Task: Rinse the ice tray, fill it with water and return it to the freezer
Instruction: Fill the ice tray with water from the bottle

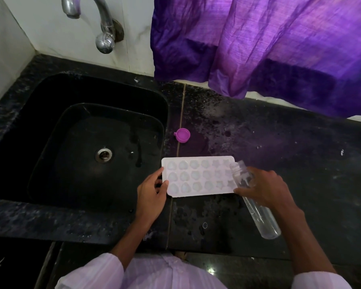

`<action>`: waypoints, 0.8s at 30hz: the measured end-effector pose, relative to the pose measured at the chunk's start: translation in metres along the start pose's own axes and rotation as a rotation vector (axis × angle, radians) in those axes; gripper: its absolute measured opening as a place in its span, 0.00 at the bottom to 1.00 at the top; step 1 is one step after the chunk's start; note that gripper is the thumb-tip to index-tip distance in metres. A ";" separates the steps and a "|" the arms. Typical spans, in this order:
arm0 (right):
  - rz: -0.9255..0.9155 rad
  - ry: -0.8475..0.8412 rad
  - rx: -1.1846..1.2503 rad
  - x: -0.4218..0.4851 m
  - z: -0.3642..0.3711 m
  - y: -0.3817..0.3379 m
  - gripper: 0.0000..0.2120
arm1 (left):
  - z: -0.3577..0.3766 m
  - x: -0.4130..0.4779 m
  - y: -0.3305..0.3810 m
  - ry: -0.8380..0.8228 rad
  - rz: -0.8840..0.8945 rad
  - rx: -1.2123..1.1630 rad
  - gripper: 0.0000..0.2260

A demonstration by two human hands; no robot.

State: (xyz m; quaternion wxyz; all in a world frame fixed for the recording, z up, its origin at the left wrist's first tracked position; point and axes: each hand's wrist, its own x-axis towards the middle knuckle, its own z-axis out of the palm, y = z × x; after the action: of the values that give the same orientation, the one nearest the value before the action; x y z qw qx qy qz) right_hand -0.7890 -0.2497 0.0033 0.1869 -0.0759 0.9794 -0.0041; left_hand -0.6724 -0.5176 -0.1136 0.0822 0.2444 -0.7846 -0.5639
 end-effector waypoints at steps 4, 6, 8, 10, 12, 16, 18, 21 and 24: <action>0.001 0.016 0.004 0.000 -0.001 0.004 0.28 | 0.001 -0.001 0.001 0.005 -0.001 -0.007 0.19; -0.002 0.007 0.023 -0.002 -0.002 0.005 0.28 | 0.001 -0.001 0.000 0.005 -0.004 -0.010 0.19; -0.001 0.007 0.029 -0.003 -0.002 0.006 0.29 | 0.001 -0.001 0.000 0.006 -0.011 -0.015 0.19; 0.001 0.011 0.030 -0.005 -0.001 0.006 0.28 | 0.002 -0.002 0.001 0.009 -0.012 -0.018 0.19; 0.005 0.004 0.028 -0.009 -0.001 0.006 0.29 | 0.002 -0.003 0.003 0.008 -0.012 -0.019 0.19; 0.009 -0.012 0.042 -0.015 0.001 0.004 0.32 | 0.002 -0.004 0.004 0.009 -0.012 -0.019 0.19; 0.008 -0.020 0.051 -0.019 0.004 0.003 0.33 | 0.002 -0.004 0.004 0.009 -0.012 -0.015 0.19; 0.007 -0.027 0.025 -0.023 0.006 0.001 0.33 | 0.002 -0.005 0.005 0.007 -0.017 -0.017 0.19; -0.031 -0.029 0.004 -0.025 0.013 -0.002 0.36 | 0.002 -0.005 0.004 0.003 -0.015 -0.015 0.19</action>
State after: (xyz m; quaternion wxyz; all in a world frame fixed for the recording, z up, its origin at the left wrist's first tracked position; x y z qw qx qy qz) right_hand -0.7609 -0.2480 0.0009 0.2013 -0.0907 0.9753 -0.0079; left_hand -0.6700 -0.5126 -0.1096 0.0809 0.2505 -0.7783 -0.5700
